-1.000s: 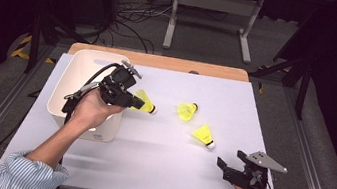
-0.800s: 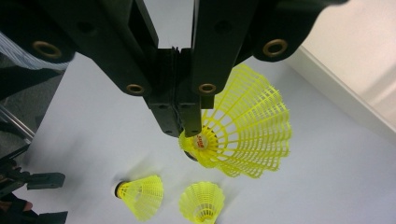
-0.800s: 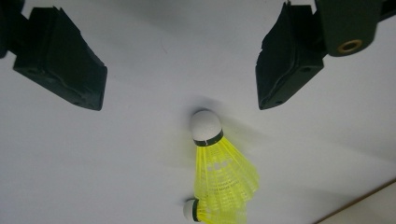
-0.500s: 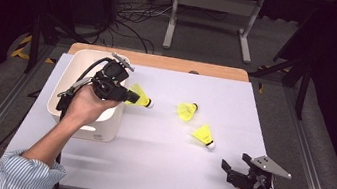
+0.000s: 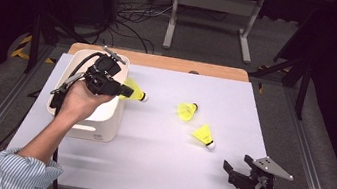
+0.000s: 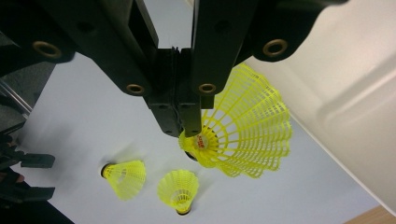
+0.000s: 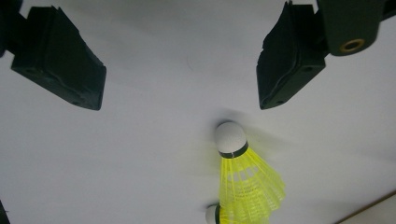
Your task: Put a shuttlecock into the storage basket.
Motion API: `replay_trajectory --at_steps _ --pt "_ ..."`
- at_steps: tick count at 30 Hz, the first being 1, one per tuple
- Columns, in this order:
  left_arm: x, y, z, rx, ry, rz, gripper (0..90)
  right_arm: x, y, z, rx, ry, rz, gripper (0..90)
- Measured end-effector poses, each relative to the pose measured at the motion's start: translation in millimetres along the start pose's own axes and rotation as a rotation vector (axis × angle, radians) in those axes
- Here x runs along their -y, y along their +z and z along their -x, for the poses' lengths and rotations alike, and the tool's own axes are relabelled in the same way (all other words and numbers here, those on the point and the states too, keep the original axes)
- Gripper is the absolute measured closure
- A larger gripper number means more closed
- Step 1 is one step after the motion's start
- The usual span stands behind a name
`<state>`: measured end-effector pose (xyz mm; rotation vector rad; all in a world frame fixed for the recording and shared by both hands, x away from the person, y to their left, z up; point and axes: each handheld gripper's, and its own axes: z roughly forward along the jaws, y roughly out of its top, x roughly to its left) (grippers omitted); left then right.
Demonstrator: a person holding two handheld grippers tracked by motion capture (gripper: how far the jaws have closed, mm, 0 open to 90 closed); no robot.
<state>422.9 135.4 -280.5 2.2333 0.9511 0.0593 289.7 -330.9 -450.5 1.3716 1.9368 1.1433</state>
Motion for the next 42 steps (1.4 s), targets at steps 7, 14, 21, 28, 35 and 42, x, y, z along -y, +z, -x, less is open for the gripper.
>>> replay_trajectory --at_steps 7,14,21,28,35,42 --pt "-0.3 -5.0 -1.9 -0.010 -0.009 0.006 89.5 0.3 1.2 -0.7 -0.004 -0.002 -0.010 16.3" --pt "-0.8 -10.0 -5.4 -0.025 -0.029 0.028 89.5 0.6 1.4 -0.4 -0.005 -0.001 -0.014 16.3" --pt "-0.2 -16.2 -9.1 -0.057 -0.038 0.033 89.5 0.8 1.6 -0.3 -0.010 -0.004 -0.018 16.3" --pt "1.8 -22.1 -14.8 -0.084 -0.052 0.049 89.5 1.0 2.2 -0.5 -0.013 -0.004 -0.023 16.2" --pt "5.4 -28.9 -21.4 -0.106 -0.060 0.058 89.5 1.0 2.5 -0.7 -0.014 -0.007 -0.025 16.2" --pt "10.6 -34.6 -29.2 -0.123 -0.086 0.067 89.5 1.0 2.6 -0.6 -0.012 -0.006 -0.025 16.2"
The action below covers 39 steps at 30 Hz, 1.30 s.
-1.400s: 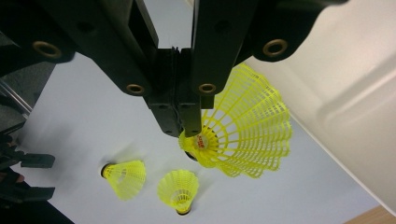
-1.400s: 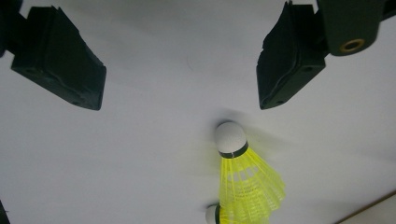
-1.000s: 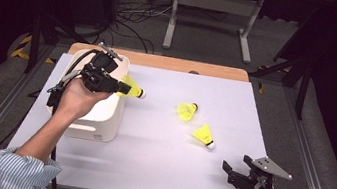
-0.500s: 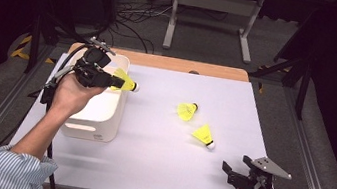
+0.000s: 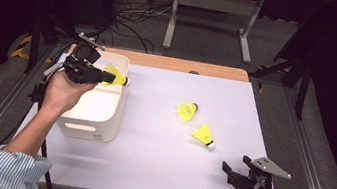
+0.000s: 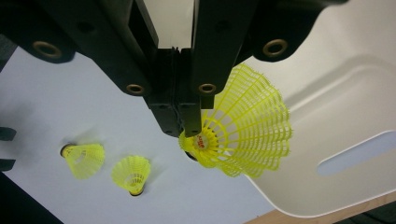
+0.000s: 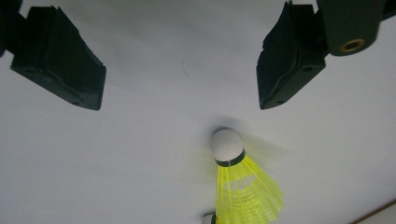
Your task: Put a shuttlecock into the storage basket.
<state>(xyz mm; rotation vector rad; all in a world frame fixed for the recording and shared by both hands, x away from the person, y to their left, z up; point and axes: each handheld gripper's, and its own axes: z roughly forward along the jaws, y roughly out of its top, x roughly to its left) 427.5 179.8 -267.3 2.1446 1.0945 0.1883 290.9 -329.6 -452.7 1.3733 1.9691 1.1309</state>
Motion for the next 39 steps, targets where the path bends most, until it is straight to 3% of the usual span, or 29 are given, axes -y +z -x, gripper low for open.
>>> replay_trajectory --at_steps 19,39 --pt "10.7 -7.1 -16.2 -0.042 -0.043 0.007 89.4 -0.4 0.4 -1.6 0.005 -0.012 -0.006 16.2" --pt "13.3 16.4 -25.5 -0.079 -0.063 -0.059 89.4 -0.2 0.8 -1.0 0.002 -0.012 -0.010 16.2"
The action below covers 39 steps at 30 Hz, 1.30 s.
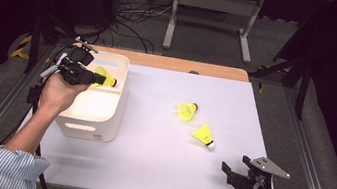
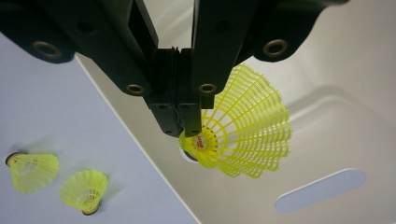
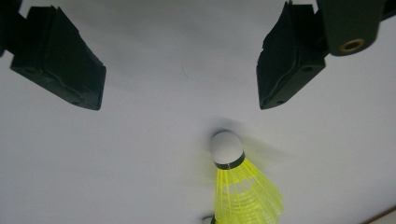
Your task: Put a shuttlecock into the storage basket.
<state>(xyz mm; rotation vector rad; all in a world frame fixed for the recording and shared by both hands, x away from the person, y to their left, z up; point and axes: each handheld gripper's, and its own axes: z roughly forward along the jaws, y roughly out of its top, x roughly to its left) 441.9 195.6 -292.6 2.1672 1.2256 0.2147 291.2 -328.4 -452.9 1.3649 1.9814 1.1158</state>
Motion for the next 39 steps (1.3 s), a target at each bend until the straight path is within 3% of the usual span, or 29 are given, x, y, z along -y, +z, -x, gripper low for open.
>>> replay_trajectory --at_steps 9,24,39 --pt "-2.6 12.8 -2.8 0.000 -0.005 -0.018 89.2 0.1 0.8 -0.1 -0.003 -0.001 -0.007 16.3" --pt "-3.8 36.0 -15.3 -0.013 -0.063 -0.040 89.1 -0.3 1.3 -1.0 -0.007 -0.007 -0.009 16.4" --pt "-0.3 58.5 -25.4 -0.028 -0.096 -0.099 88.9 -0.5 1.3 -1.4 -0.006 -0.013 -0.008 16.4"
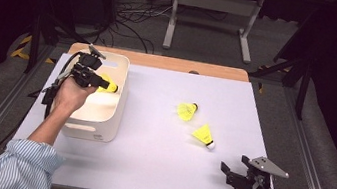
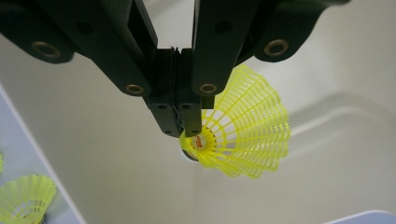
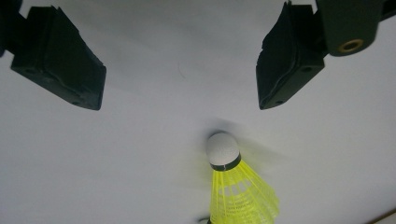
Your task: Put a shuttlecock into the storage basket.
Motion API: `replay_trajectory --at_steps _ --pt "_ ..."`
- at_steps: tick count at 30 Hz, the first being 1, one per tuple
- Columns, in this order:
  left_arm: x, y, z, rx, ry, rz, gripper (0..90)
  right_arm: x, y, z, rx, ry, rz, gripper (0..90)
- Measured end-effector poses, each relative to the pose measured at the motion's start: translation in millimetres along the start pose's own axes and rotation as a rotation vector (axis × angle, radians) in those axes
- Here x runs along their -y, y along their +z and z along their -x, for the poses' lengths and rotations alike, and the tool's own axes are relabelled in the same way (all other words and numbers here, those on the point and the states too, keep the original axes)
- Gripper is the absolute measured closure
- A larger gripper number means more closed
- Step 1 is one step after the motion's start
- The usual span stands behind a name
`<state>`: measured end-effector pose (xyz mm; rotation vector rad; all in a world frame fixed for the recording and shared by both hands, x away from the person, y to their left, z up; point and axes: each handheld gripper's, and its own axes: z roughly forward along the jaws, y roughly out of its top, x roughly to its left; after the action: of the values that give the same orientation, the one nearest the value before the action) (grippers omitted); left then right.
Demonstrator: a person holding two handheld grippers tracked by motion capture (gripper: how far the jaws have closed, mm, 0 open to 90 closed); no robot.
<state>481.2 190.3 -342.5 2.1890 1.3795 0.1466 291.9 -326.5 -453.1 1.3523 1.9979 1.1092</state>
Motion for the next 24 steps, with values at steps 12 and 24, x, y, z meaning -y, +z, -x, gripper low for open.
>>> replay_trajectory --at_steps 12,24 --pt "0.8 11.4 -4.8 -0.007 -0.018 -0.055 86.9 0.1 0.6 0.1 -0.003 0.000 -0.005 16.4" --pt "2.3 5.4 0.1 -0.037 -0.004 -0.050 53.6 0.1 1.0 0.1 -0.001 -0.001 -0.007 16.5"
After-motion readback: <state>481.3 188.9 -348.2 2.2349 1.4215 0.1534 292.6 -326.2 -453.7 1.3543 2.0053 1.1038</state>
